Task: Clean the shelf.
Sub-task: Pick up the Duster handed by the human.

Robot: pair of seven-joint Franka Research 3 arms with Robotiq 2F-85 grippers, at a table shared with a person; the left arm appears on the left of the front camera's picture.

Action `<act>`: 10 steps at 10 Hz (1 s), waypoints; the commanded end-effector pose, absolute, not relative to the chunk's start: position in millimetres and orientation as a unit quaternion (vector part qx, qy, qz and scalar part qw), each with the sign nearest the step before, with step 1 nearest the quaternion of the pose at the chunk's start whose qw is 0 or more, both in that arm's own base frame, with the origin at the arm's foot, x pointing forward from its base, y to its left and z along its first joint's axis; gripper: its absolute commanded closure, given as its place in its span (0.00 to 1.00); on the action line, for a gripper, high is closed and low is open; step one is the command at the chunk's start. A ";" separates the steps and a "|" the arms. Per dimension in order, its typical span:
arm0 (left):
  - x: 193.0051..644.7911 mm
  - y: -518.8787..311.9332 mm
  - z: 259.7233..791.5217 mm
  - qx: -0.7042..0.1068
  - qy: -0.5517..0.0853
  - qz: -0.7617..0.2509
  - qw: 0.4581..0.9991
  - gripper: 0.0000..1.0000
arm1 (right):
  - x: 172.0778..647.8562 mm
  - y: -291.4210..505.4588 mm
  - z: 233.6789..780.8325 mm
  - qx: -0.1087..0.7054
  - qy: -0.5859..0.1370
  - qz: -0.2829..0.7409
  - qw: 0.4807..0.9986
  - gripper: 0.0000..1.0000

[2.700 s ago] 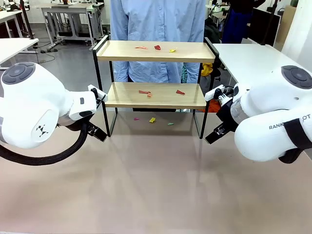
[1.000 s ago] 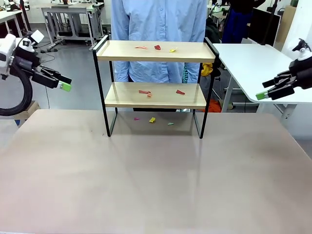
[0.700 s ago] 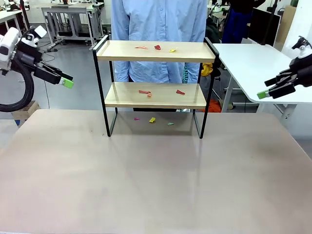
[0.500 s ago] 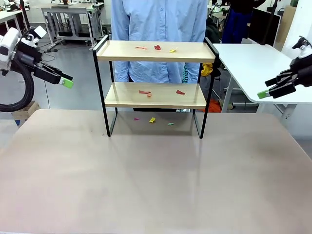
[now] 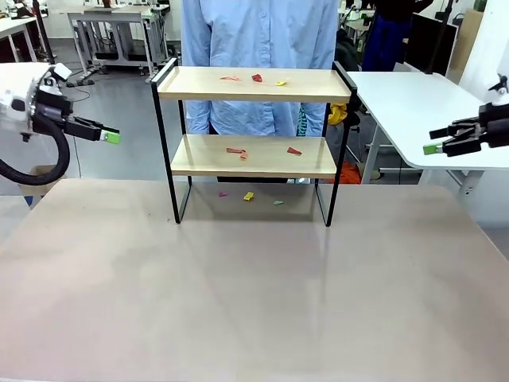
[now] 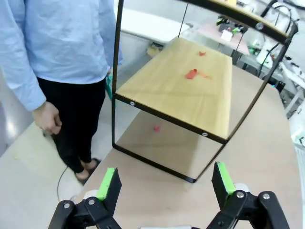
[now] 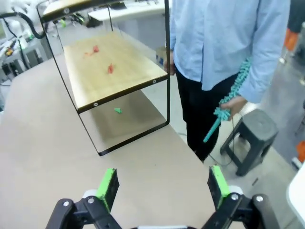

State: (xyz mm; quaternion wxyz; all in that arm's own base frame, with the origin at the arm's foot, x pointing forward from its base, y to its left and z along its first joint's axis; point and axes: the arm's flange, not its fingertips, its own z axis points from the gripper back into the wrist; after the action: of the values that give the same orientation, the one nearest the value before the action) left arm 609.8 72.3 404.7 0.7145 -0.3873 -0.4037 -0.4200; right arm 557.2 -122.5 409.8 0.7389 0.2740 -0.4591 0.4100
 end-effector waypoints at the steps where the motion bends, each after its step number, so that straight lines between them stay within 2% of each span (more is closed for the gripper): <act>1: 622.7 81.5 382.8 -0.421 -0.434 -0.441 0.663 0.00 | 576.0 -133.2 387.2 0.290 -0.503 0.438 0.686 0.00; 4: 625.3 94.1 353.0 -0.447 -0.473 -0.439 0.620 0.00 | 575.3 -140.8 359.9 0.324 -0.538 0.443 0.640 0.00; 7: 614.4 106.3 337.7 -0.478 -0.510 -0.443 0.562 0.00 | 572.1 -156.8 345.7 0.362 -0.550 0.430 0.618 0.00; 10: 592.2 109.2 339.1 -0.473 -0.539 -0.463 0.522 0.00 | 571.8 -168.9 347.9 0.383 -0.559 0.415 0.607 0.00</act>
State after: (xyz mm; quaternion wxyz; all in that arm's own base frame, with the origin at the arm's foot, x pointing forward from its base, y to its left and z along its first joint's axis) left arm 604.0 110.1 336.4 0.5443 -0.4771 -0.5169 -0.4570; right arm 563.7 -165.8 342.7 0.6202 0.3762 -0.5428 0.4232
